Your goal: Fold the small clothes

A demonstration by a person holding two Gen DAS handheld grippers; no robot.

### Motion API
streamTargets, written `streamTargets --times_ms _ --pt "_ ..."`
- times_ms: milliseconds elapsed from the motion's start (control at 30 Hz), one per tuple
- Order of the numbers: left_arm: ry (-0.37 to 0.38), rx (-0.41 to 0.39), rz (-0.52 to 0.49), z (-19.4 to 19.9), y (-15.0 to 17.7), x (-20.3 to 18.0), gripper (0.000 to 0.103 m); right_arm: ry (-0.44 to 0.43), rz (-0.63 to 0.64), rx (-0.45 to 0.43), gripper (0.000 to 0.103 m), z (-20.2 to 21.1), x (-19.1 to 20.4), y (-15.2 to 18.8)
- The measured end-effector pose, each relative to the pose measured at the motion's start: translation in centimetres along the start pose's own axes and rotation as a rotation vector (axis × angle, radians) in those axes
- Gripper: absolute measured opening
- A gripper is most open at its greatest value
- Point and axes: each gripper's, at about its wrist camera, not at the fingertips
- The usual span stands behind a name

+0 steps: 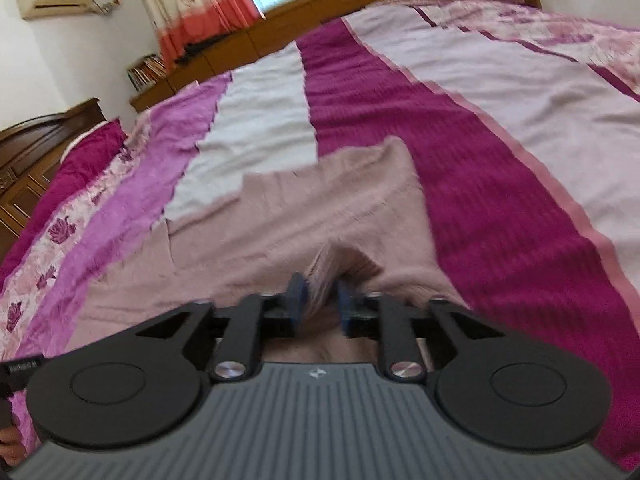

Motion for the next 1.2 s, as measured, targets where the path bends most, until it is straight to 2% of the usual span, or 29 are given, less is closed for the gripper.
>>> streamTargets --times_ms 33,133,233,400,600,800,867,1033,1133,1200 --pt "0.005 -0.005 -0.003 0.2 -0.2 0.0 0.057 0.001 0.003 0.001 0.045 0.4 -0.3 0.1" --pt "0.01 -0.029 -0.015 0.8 -1.1 -0.2 0.057 -0.001 0.01 -0.026 0.055 1.5 -0.6 -0.3" --pt "0.02 -0.047 -0.015 0.7 -2.4 -0.4 0.057 -0.023 -0.014 -0.052 0.058 1.9 -1.1 -1.4" --pt "0.058 -0.057 -0.004 -1.2 -4.4 -1.1 0.057 -0.029 0.0 -0.046 0.058 0.3 -0.4 -3.2" --pt "0.029 -0.065 0.006 -4.8 -5.8 -1.0 0.057 -0.04 -0.009 0.007 0.058 -2.5 -0.3 -3.2" --pt "0.082 -0.066 0.044 -5.6 -6.6 -1.1 0.056 -0.074 -0.006 0.007 0.058 -3.1 -0.7 -2.8" --pt "0.128 -0.051 0.05 -5.5 -6.9 -1.7 0.056 -0.083 -0.019 0.001 0.056 -3.0 -0.8 -2.7" --pt "0.164 -0.023 -0.04 -5.6 -7.4 -4.3 0.055 -0.113 -0.018 -0.03 0.056 -2.1 -0.6 -2.6" --pt "0.169 -0.002 -0.114 -6.1 -7.6 -5.6 0.055 -0.109 0.013 -0.035 0.056 -1.8 -0.2 -2.8" --pt "0.173 0.028 -0.124 -6.7 -7.7 -6.0 0.055 -0.098 0.018 -0.034 0.056 -1.8 -0.1 -2.8"
Point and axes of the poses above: each gripper's, at about its wrist camera, not at the fingertips, and z roughly against the way its jaws point, x to its left, y to its underside, and after that the axes turned 11 degrees about y, right-handed
